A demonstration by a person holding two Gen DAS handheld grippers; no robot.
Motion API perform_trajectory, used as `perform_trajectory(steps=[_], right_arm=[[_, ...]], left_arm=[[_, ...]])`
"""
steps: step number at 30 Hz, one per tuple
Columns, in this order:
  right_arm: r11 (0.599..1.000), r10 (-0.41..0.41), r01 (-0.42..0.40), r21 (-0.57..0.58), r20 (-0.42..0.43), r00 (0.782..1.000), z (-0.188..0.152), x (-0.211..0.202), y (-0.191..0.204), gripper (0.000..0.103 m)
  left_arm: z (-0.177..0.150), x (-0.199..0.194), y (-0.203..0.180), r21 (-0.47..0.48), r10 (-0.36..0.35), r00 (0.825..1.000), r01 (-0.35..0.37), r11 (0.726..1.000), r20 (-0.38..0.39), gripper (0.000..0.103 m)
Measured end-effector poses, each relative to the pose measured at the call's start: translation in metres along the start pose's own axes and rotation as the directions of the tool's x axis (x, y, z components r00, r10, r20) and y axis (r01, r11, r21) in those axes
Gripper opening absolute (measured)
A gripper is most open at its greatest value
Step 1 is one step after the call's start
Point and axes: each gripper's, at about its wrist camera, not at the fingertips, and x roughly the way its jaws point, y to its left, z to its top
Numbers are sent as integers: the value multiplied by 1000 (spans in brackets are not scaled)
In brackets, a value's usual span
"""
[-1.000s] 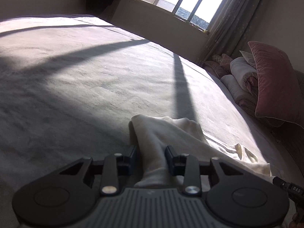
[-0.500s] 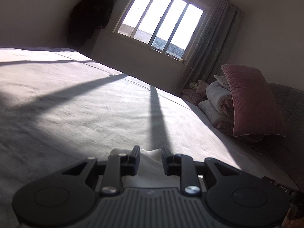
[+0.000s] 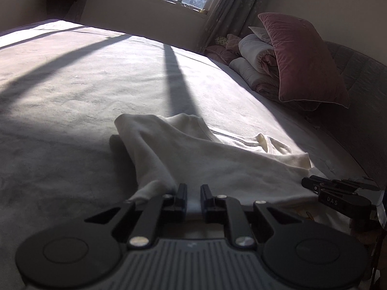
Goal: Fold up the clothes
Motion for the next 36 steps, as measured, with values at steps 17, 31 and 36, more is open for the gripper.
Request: perform_trajectory(steps=[17,31,36], right_arm=[[997,65,-65,28,-5,998,-2,0,5,51],[998,59,-59,29,6,998,-4,1,6,58],[998,35,-36,45,27,999,-7,-19,1,103]], left_arm=[[-4,6,-1,-16,-29,999,29,999,34,33],[-12,3,40,-258,-230,967,252,933,110,41],[-17,-13,37,-282,-221,968,246,927,117,47]])
